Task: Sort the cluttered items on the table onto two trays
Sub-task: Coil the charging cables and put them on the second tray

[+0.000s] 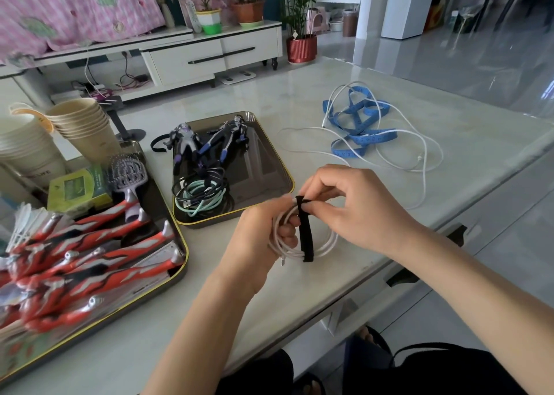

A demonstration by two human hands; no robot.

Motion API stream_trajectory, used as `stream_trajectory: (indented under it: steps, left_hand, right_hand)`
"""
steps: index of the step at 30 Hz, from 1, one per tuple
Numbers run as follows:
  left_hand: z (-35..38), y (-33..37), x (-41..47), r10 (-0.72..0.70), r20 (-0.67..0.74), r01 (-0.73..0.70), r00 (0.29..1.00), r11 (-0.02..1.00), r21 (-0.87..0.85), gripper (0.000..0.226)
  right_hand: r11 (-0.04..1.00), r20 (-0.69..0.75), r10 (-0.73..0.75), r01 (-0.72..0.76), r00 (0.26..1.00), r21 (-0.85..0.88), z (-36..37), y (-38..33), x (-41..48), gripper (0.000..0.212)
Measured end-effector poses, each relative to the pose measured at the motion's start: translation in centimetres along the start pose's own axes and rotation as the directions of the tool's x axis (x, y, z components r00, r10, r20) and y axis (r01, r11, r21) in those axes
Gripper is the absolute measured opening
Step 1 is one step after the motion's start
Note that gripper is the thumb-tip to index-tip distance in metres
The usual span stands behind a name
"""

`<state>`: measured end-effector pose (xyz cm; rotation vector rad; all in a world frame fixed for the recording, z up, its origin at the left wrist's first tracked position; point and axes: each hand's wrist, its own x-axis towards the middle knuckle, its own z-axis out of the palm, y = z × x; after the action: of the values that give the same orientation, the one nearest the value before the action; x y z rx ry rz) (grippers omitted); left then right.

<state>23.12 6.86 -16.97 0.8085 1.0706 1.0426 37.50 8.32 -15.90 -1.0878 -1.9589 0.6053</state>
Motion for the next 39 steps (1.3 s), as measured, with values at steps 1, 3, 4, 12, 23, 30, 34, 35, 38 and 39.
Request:
stream_trajectory:
  steps: [1, 3, 4, 12, 23, 30, 34, 35, 38, 39]
  left_hand:
    - [-0.1, 0.1, 0.0, -0.002, 0.001, 0.002, 1.000, 1.000, -0.029, 0.029]
    - [-0.3, 0.0, 0.1, 0.042, -0.010, -0.042, 0.999, 0.999, 0.010, 0.026]
    - [-0.5, 0.0, 0.1, 0.073, -0.023, -0.072, 0.997, 0.997, 0.026, 0.023]
    - [-0.6, 0.5, 0.4, 0.218, -0.112, -0.233, 0.969, 0.961, -0.147, 0.037]
    - [-0.8, 0.5, 0.1, 0.280, -0.172, -0.294, 0.945, 0.953, -0.066, 0.035]
    - [-1.3, 0.5, 0.5, 0.358, -0.431, -0.406, 0.828, 0.914, -0.020, 0.035]
    - [-1.5, 0.7, 0.8, 0.426, -0.445, -0.471, 0.788, 0.882, 0.009, 0.032]
    - [-1.7, 0.7, 1.0, 0.403, -0.486, -0.477, 0.775, 0.878, -0.032, 0.030]
    - [-1.7, 0.8, 0.8, 0.422, -0.608, -0.518, 0.673, 0.855, 0.020, 0.016]
    - [-1.6, 0.8, 0.6, 0.456, -0.625, -0.534, 0.634, 0.842, 0.072, 0.014]
  right_hand:
    - [0.998, 0.003, -0.044, 0.045, 0.999, -0.046, 0.1, 0.0, 0.0, 0.010]
    - [0.983, 0.009, -0.128, 0.128, 0.992, -0.129, 0.4, 0.1, -0.1, 0.010]
    - [0.975, 0.014, -0.155, 0.155, 0.988, -0.162, 0.5, 0.0, -0.1, 0.014]
    - [0.925, -0.161, 0.371, -0.347, 0.915, 0.156, -0.4, -0.5, 0.7, 0.021]
    - [0.777, 0.145, 0.488, -0.504, 0.861, 0.377, 1.7, -1.6, 1.7, 0.025]
    - [0.780, 0.026, 0.491, -0.452, 0.871, 0.433, 3.0, -1.8, 2.9, 0.008]
    - [0.728, 0.044, 0.516, -0.465, 0.855, 0.504, 3.5, -1.9, 4.4, 0.013]
    - [0.723, 0.011, 0.528, -0.456, 0.849, 0.518, 3.6, -1.8, 5.2, 0.014]
    - [0.743, -0.112, 0.571, -0.454, 0.813, 0.492, 3.6, -1.0, 7.3, 0.006]
    - [0.773, -0.151, 0.569, -0.463, 0.808, 0.434, 3.9, -0.5, 7.8, 0.010]
